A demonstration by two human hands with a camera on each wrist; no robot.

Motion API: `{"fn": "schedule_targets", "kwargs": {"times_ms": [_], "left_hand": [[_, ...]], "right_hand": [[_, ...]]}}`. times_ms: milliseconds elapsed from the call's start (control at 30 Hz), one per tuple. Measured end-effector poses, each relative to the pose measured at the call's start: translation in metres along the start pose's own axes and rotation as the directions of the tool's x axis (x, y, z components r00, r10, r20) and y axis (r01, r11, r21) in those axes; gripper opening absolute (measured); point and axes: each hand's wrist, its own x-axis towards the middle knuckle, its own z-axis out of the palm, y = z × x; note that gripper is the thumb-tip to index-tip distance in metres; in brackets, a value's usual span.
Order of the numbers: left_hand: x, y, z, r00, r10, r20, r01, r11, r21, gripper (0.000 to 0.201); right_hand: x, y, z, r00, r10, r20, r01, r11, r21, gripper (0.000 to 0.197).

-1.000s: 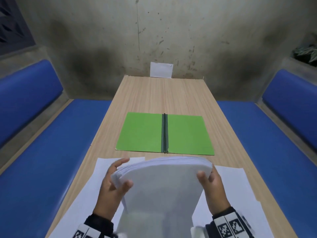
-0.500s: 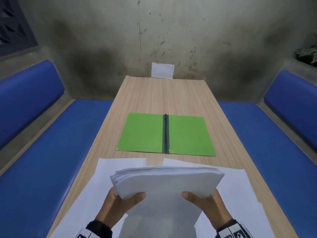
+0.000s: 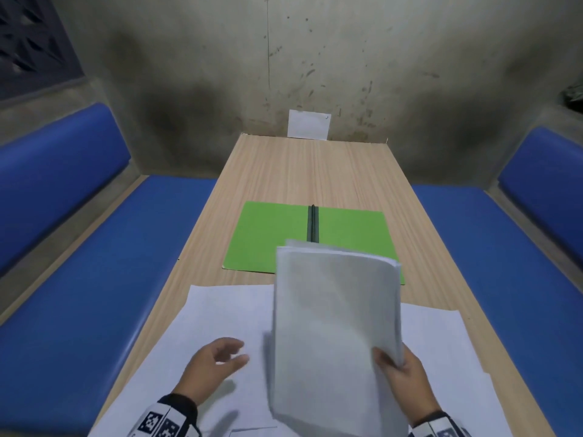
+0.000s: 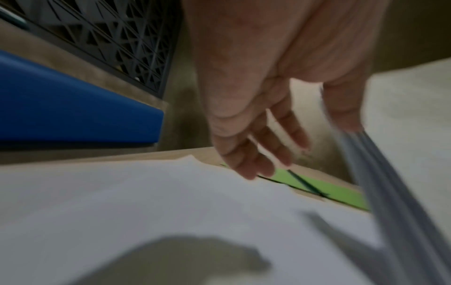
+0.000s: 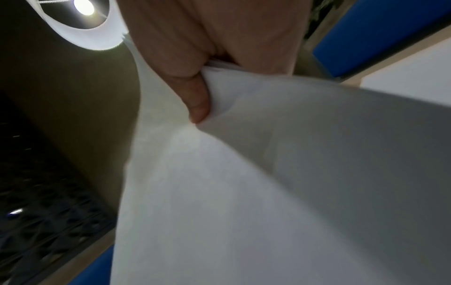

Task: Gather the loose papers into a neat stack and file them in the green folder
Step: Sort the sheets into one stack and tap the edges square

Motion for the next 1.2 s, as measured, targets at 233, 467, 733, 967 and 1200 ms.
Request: {"fn": "schedule_targets", "kwargs": {"times_ms": [233,467,733,967,1200], "left_hand": [[0.016,-0.044,-0.039,0.872,-0.283,-0.4,0.412,0.864,0.288,0.064],[0.021,-0.042,-0.03,0.866,-0.359,-0.348,0.454,0.856,0.248,0.079],[0.018,-0.037,-0.099,0.888,-0.389,-0.246,0.459,0.782,0.422,0.048],[0.008,-0.049,-0.103,0.904,-0.357,-0.234,0.427,0.755,0.497,0.05],[0.008,-0.036,-0.111,0.953,-0.27,-0.134,0.3,0.8,0.519,0.053]], "right_hand": [[0.006,0.028,-0.041,0.966,0.259,-0.028,-0.26,0.959,-0.112,0.024],[0.011,0.061,-0.036,0.907,0.419,-0.039,-0.409,0.856,-0.316,0.045],[0.015,0.068,-0.038,0.881,0.468,-0.063,-0.464,0.834,-0.299,0.046],[0.014,0.071,-0.037,0.874,0.481,-0.075,-0.482,0.836,-0.263,0.044],[0.013,0.073,-0.036,0.877,0.473,-0.086,-0.479,0.841,-0.251,0.044]]}}
